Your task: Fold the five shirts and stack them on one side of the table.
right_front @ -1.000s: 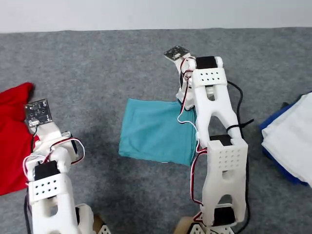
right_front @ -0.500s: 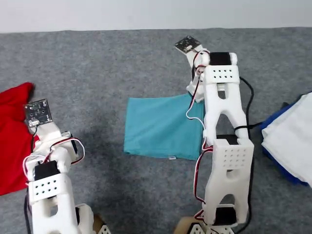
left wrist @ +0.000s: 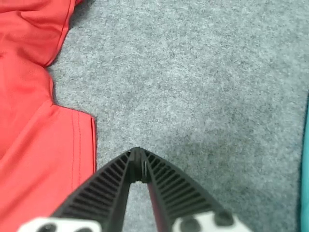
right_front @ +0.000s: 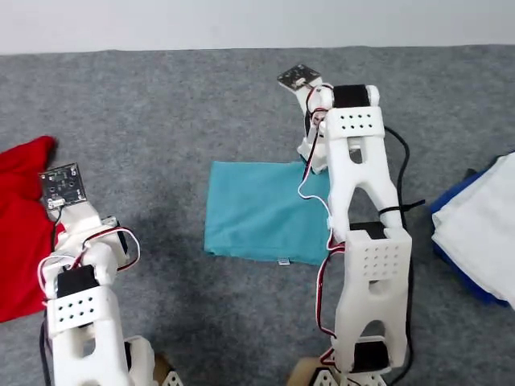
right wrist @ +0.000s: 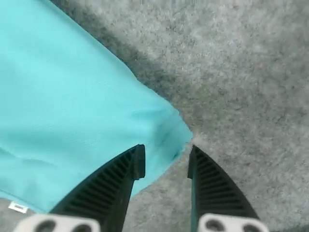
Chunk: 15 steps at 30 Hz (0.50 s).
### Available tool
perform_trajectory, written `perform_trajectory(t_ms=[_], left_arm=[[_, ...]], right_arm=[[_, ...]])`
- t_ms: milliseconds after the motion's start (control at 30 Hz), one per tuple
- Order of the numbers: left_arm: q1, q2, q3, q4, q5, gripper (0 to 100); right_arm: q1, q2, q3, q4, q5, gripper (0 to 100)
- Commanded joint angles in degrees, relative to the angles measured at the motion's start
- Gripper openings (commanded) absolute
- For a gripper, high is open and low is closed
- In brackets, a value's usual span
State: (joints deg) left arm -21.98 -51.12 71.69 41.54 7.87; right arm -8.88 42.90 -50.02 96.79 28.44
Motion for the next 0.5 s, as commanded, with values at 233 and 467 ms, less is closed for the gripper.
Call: perform_trajectory(t_ms=[233, 467], left_arm=[[2.11, -1.14, -0.13, -1.14, 0.18, 0], [4.13, -1.49, 0.48, -1.49, -1.23, 0]], right_arm=[[-3.03, -8.48, -4.04, 5.85, -1.14, 17.6], [-2.68, -18.15, 7.30, 6.11, -1.14, 4.7]])
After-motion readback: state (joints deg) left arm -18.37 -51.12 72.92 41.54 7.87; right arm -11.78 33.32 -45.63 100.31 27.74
